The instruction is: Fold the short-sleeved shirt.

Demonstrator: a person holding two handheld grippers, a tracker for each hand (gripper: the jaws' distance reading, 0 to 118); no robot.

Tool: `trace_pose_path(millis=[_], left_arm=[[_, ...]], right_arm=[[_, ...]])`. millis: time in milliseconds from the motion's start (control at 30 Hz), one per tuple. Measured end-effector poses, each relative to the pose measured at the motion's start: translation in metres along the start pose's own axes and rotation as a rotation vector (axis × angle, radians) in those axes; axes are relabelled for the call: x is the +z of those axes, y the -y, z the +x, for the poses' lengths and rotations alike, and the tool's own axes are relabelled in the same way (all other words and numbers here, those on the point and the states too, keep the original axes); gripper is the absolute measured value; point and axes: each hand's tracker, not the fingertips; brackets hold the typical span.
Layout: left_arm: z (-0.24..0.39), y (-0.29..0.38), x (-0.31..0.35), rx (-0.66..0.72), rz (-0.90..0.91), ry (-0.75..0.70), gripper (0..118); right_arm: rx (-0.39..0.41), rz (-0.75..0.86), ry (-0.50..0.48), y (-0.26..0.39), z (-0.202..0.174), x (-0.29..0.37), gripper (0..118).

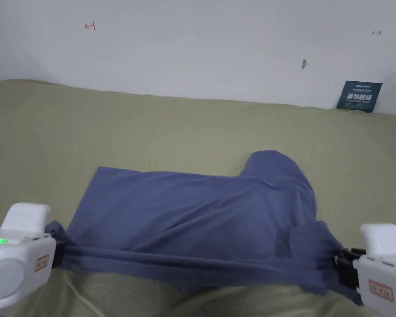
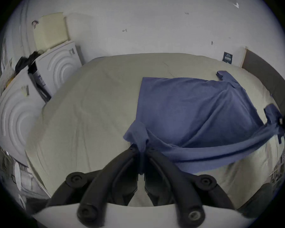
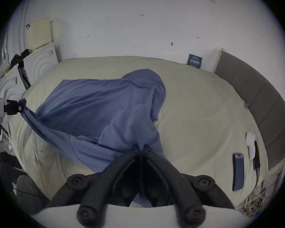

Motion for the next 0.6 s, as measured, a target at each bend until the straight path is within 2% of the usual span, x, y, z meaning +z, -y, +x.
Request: trace_pose_path(millis=[133,167,200,367,433,467,500,533,567,600], left_arm=[[-0.001,-0.023,-0.038,-0.037,-0.075,0.028,4],[-0.004,-0.030,-0.047,-0.006,-0.097,0.046,4],[-0.005,-0.036,-0.056,0.009,-0.116,0.065,4],[-0.002,-0.057,-0.086,0.007,-0.138,0.079,4],[0.003,-0.059,-0.098,-0.031,-0.148,0.051,17],[0.005,-0.060,-0.103,-0.057,-0.153,0.017,22],[0.008,-0.060,-0.105,-0.068,-0.158,0.016,37],[0.008,-0.060,-0.107,-0.064,-0.161,0.014,62],[0.008,-0.060,-0.107,-0.060,-0.160,0.016,79],[0.005,-0.058,-0.102,-0.031,-0.145,0.045,81]], right_arm=[[0.011,-0.081,-0.046,-0.030,0.010,-0.048,4],[0.012,-0.124,-0.034,-0.036,0.012,-0.061,4],[0.003,-0.159,-0.063,-0.042,0.015,-0.073,4],[-0.015,-0.197,-0.052,-0.059,0.022,-0.113,4],[0.000,-0.173,-0.050,-0.062,0.020,-0.120,5],[0.030,-0.153,-0.039,-0.064,0.019,-0.123,12],[0.058,-0.142,-0.014,-0.067,0.017,-0.125,36],[0.072,-0.112,-0.004,-0.069,0.016,-0.123,63],[0.077,-0.105,-0.014,-0.070,0.017,-0.122,75],[0.060,-0.095,-0.035,-0.072,0.018,-0.116,74]])
